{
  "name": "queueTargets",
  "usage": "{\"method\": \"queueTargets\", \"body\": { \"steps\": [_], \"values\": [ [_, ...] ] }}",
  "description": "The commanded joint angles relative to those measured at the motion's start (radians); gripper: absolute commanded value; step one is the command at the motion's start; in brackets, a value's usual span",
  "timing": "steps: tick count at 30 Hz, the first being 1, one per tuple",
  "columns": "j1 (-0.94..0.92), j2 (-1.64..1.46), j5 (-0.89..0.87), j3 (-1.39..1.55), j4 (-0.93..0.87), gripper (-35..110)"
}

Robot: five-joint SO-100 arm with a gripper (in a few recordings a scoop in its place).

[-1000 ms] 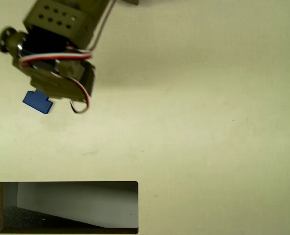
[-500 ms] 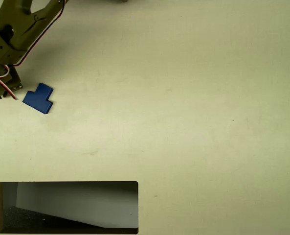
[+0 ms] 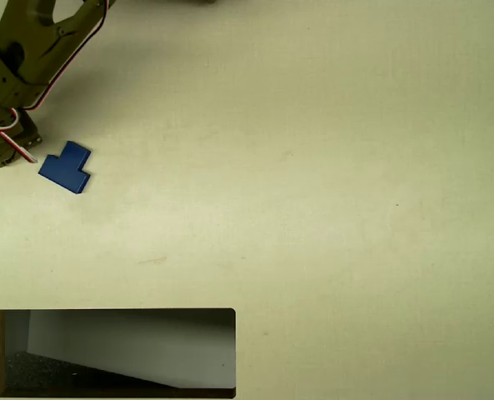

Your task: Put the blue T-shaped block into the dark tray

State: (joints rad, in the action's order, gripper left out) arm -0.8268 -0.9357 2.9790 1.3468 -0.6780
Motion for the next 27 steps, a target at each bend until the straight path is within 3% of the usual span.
{"method": "queueTargets", "body": {
  "steps": [1, 9, 27],
  "values": [
    [0.031, -0.110, -0.017, 0.146, 0.054, 0],
    [0.196, -0.229, -0.199, 0.388, 0.184, 0],
    [0.440, -0.239, -0.466, 0.459, 0.236, 0]
  ]
}}
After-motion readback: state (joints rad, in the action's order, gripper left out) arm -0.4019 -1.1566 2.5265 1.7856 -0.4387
